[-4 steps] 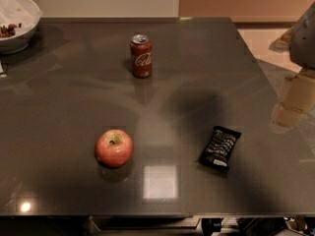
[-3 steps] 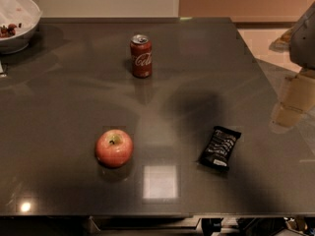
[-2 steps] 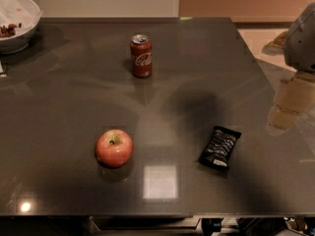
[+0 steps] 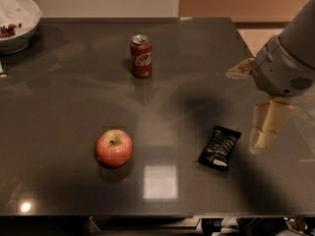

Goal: Move rxbar chocolate near coke can

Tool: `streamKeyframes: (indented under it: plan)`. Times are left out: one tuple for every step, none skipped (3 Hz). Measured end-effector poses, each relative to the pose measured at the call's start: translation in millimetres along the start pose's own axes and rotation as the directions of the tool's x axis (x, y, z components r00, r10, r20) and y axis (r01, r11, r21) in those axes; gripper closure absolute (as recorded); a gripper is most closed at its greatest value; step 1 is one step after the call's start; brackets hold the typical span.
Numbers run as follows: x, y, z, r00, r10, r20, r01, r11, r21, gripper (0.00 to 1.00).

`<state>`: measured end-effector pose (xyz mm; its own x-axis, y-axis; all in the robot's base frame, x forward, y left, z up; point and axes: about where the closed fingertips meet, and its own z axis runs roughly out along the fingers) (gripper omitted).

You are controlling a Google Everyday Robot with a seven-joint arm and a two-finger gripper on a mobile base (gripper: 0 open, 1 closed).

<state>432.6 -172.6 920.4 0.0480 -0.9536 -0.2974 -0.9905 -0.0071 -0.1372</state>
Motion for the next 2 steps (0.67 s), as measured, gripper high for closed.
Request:
streamKeyframes:
  plan:
    - [-4.2, 6.5, 25.9, 0.991, -0.122, 0.046, 0.125, 0.99, -0.066, 0.0]
    - [-3.3, 10.1, 49.5, 0.964, -0.253, 0.081, 0.262, 0.957, -0.125, 0.0]
